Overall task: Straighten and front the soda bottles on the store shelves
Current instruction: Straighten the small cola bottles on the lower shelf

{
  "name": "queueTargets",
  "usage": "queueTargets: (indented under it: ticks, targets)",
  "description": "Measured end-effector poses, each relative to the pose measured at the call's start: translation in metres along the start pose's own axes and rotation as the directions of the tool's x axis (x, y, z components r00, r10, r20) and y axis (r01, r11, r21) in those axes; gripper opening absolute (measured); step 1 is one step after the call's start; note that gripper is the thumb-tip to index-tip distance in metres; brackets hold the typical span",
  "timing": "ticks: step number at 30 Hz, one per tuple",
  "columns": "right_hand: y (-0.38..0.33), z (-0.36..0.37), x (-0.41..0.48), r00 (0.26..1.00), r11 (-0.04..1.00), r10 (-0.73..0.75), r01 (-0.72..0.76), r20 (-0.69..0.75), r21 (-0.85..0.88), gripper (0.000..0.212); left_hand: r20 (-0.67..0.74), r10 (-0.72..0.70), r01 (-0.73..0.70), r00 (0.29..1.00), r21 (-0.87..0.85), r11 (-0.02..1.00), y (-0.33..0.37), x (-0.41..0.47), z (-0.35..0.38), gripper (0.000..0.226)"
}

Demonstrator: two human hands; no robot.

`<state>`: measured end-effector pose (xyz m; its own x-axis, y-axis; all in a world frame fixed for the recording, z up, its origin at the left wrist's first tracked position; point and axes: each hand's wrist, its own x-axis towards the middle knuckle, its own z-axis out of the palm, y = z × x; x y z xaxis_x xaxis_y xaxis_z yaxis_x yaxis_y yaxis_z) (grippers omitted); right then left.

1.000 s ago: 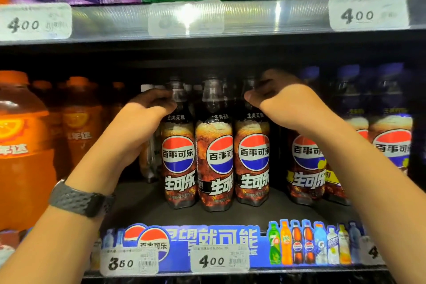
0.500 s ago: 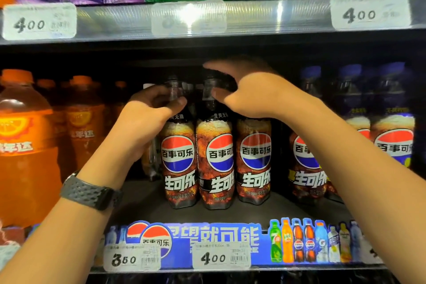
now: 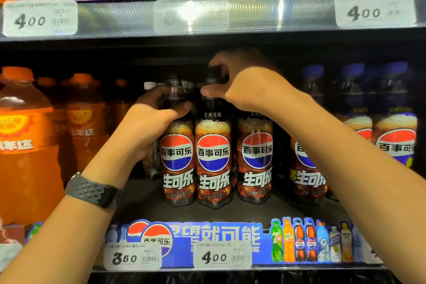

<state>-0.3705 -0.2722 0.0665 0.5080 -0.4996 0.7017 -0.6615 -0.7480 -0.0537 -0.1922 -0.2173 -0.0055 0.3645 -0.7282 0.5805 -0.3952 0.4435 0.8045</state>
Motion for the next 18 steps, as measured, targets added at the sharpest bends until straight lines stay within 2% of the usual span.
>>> queueTargets:
  ticks: [3,5,7,9,11,14,16,18]
  targets:
    - [0.002,0.0,-0.01,0.997,0.997,-0.055,0.053,-0.049,-0.049,0.064,0.026,0.013,-0.013,1.0,0.026,1.0,-0.001,-0.003,-0.004,0.054]
    - [0.01,0.0,-0.033,0.983,0.997,-0.072,0.068,-0.168,-0.031,0.068,0.034,0.042,-0.046,0.999,0.127,0.991,-0.005,-0.015,-0.011,0.069]
    - [0.021,0.005,-0.069,0.936,0.998,-0.035,0.049,-0.349,0.03,0.066,0.009,0.056,-0.057,0.998,0.259,0.964,-0.014,-0.034,-0.021,0.067]
    - [0.03,0.02,-0.105,0.9,0.993,0.048,0.004,-0.433,0.118,0.063,0.021,0.025,-0.03,0.999,0.3,0.953,-0.031,-0.053,-0.027,0.071]
    - [0.034,0.043,-0.133,0.929,0.965,0.186,-0.111,-0.321,0.24,0.073,0.053,-0.046,0.027,0.998,0.314,0.949,-0.048,-0.066,-0.026,0.091]
    - [0.033,0.075,-0.153,0.949,0.92,0.307,-0.279,-0.066,0.274,0.092,0.097,-0.084,0.038,0.992,0.405,0.913,-0.06,-0.077,-0.017,0.095]
    - [0.034,0.086,-0.155,0.943,0.906,0.332,-0.321,0.008,0.275,0.088,0.084,-0.07,0.023,0.994,0.466,0.884,-0.065,-0.081,-0.014,0.091]
    - [0.037,0.09,-0.154,0.942,0.891,0.335,-0.321,0.011,0.321,0.074,0.056,-0.067,0.031,0.996,0.492,0.87,-0.068,-0.083,-0.013,0.086]
